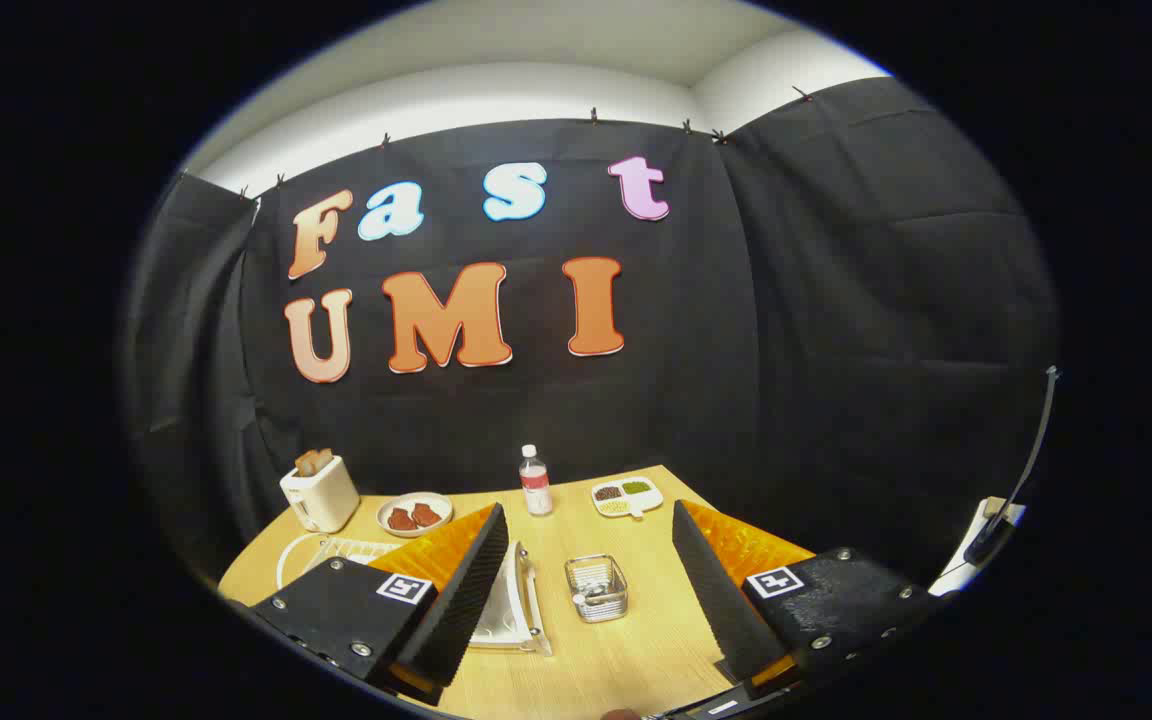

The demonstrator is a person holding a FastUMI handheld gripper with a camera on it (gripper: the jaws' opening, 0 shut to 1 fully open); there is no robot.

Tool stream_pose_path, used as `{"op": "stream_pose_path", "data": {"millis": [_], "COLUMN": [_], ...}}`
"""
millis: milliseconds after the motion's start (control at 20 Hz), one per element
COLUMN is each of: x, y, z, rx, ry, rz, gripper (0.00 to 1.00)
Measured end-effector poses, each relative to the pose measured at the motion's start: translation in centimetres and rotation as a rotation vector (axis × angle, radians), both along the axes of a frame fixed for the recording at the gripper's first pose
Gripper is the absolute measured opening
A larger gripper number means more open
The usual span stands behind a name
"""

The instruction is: Take the plate from the dish rack, then take the spoon from the basket and place it into the plate.

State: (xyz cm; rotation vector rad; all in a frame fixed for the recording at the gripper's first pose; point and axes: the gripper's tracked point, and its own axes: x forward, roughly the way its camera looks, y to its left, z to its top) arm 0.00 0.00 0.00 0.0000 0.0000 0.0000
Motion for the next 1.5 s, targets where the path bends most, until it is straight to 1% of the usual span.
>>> {"op": "stream_pose_path", "data": {"millis": [200, 350, 700, 850, 1200, 1500], "x": [0.1, 0.1, 0.5, 1.1, 3.3, 5.0], "y": [1.7, 2.0, 2.8, 3.5, 6.1, 8.7], "z": [-0.4, -0.6, 0.4, 0.6, -0.5, -2.4], "rx": [0.009, -0.012, 0.002, -0.001, -0.015, -0.073], "ry": [0.020, 0.028, 0.021, 0.023, 0.065, 0.120], "rz": [0.032, 0.034, 0.043, 0.054, 0.092, 0.119], "gripper": [0.98, 0.98, 0.98, 0.98, 0.98, 0.98]}}
